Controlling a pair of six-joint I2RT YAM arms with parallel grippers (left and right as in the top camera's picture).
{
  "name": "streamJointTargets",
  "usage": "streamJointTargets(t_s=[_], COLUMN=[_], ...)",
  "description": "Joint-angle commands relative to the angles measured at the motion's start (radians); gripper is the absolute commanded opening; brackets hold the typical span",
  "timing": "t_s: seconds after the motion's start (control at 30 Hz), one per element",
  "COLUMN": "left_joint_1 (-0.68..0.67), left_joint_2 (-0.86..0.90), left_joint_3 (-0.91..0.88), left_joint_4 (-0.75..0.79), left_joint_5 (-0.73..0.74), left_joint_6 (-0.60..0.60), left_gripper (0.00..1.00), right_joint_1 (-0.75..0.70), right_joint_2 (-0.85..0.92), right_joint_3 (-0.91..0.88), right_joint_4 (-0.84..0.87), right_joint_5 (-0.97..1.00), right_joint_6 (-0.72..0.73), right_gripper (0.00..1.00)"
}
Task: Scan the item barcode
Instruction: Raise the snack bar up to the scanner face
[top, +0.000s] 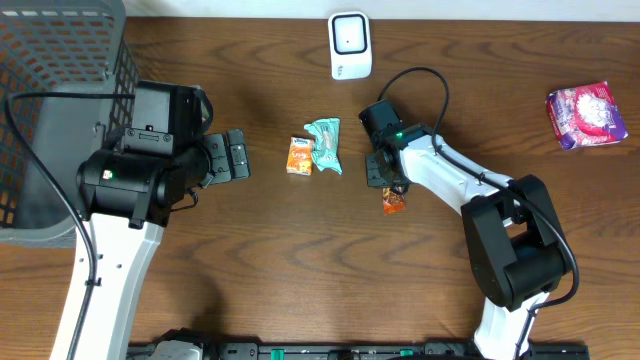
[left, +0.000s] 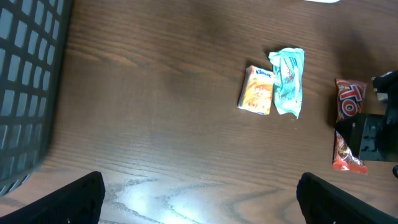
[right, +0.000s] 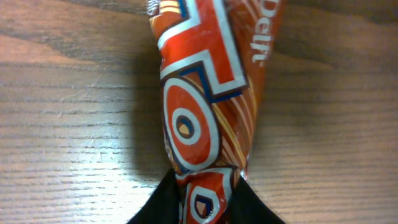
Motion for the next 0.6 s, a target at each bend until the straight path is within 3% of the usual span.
streamJointTargets(t_s=[0.0,0.1,0.37,0.57], left_joint_1=[0.001,0.001,0.001,0.001], left_joint_2=[0.002,0.002,0.002,0.002], left_joint_3=[-0.002,-0.002,-0.002,-0.002], left_joint_4=[-0.002,-0.002,-0.002,-0.002], left_joint_5=[-0.013,-0.013,-0.013,-0.013], left_joint_6=[0.006,0.006,0.006,0.006], left_gripper=[0.98,0.98,0.98,0.98], right_joint_1=[0.003,0.003,0.002,0.002], right_joint_2=[0.014,0.014,0.014,0.014], right_joint_3=[-0.027,-0.006,0.184,0.214], right_joint_4=[-0.010,-0.010,0.010,0.249], right_joint_5=[-0.002,-0.002,-0.013,-0.076], right_joint_6=[0.010,0.010,0.008,0.014], right_gripper=[0.11,0.01,0.01,0.01])
